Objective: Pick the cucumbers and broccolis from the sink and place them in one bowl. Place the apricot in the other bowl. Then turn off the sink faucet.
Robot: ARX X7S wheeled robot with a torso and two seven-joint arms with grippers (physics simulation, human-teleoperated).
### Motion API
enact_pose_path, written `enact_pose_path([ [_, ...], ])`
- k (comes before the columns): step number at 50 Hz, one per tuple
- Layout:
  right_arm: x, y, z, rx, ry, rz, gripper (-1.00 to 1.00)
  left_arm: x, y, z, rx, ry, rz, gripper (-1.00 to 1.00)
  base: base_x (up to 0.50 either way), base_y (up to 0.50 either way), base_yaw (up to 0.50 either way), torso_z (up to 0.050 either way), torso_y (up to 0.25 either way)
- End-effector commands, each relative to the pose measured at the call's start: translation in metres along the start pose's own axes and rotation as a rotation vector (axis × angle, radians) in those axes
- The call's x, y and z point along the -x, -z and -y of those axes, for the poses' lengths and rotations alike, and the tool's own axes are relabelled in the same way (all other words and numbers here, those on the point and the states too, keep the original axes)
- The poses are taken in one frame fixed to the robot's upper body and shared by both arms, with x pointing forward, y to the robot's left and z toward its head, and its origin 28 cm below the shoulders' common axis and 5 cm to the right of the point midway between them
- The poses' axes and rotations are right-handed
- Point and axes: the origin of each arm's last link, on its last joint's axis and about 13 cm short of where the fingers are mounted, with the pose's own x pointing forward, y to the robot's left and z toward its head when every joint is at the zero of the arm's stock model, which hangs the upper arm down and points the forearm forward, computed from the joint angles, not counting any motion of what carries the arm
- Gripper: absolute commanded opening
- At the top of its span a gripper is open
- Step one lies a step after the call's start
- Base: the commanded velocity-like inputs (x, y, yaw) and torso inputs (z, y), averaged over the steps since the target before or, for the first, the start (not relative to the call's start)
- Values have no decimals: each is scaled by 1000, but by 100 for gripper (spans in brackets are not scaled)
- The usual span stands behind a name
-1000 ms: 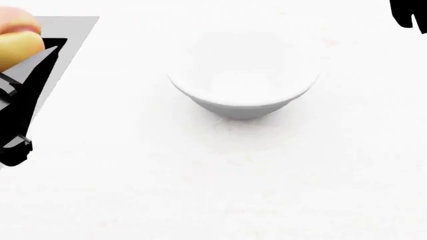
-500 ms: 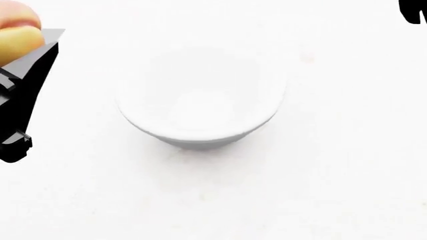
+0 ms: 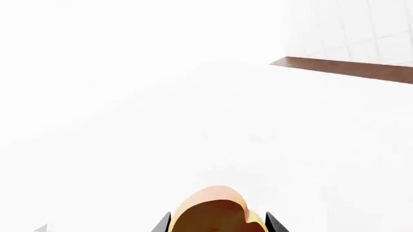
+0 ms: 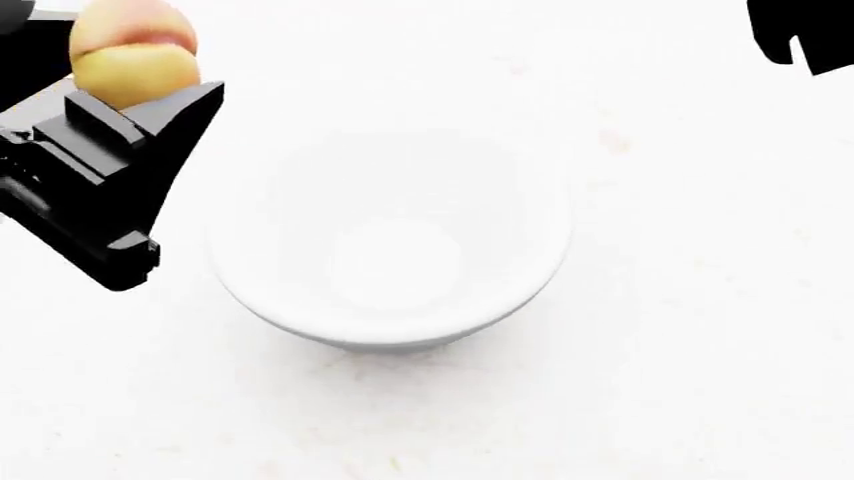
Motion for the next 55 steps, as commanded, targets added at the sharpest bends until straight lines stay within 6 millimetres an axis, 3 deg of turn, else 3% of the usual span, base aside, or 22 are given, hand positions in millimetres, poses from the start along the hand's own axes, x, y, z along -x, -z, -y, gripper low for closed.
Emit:
enact_pose_path([
  [1,1,-4,0,-17,-17,34,100,-39,-21,14,-7,182,-124,-100,0,0,0,0,0],
  [25,-2,3,-1,-36,-15,34,100,-104,-40,11,3,243,-399,-100,0,0,0,0,0],
  [55,-1,10,1,-51,-17,29,100,-159,-12,24,-4,260,-524,-100,0,0,0,0,0],
])
